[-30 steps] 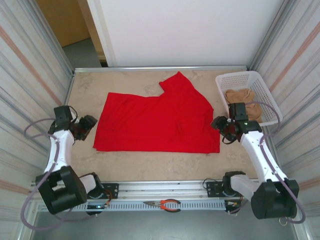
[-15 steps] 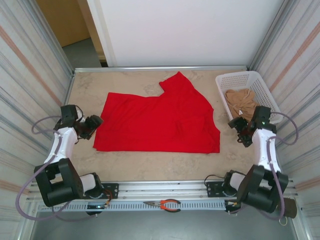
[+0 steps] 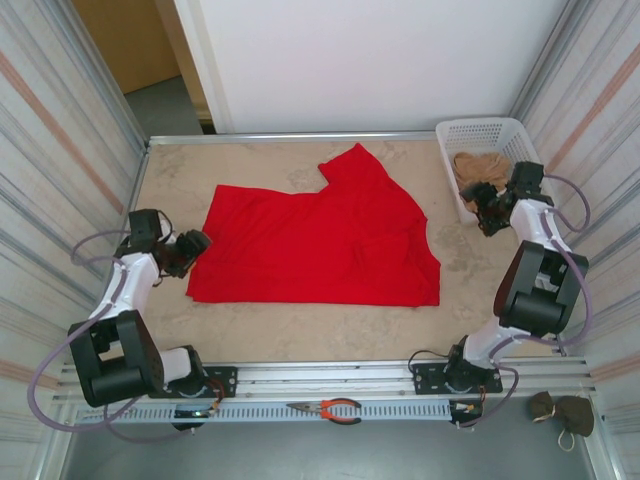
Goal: Fold the inside-out t-shirt
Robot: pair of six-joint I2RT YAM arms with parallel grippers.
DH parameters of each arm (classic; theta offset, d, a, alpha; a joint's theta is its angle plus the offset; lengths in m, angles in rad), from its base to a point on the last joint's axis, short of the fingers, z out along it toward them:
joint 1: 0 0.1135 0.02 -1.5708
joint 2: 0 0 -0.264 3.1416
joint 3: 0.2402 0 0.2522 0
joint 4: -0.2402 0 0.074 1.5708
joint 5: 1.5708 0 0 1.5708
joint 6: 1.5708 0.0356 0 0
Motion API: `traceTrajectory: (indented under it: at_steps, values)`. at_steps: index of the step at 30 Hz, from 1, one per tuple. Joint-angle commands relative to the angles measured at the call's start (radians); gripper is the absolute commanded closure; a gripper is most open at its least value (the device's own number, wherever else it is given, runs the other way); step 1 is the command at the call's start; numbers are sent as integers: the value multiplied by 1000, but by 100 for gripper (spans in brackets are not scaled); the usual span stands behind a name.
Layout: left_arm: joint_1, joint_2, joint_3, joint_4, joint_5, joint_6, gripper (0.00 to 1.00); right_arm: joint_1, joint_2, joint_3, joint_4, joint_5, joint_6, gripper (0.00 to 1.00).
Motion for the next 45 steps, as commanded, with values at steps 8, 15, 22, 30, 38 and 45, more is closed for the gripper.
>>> traceTrajectory:
  at_steps: [8,15,22,30,38,45]
  values:
    - [-52,253,318,-40,-11,130,36,169,-289,-124,1,57,21,23]
    - [-175,584,709,-188,-196,326,40,412,-256,-158,-1,90,-28,26]
    - [-216,780,929,-233,-374,412,41,569,-128,-206,77,90,1,32]
    - [-215,921,1036,-249,-404,473,46,639,-66,-284,120,128,79,34]
    - [-216,984,1062,-221,-388,472,48,670,-57,-320,111,156,113,34]
    - [-215,1049,1139,-215,-346,463,61,674,-56,-364,92,168,150,33]
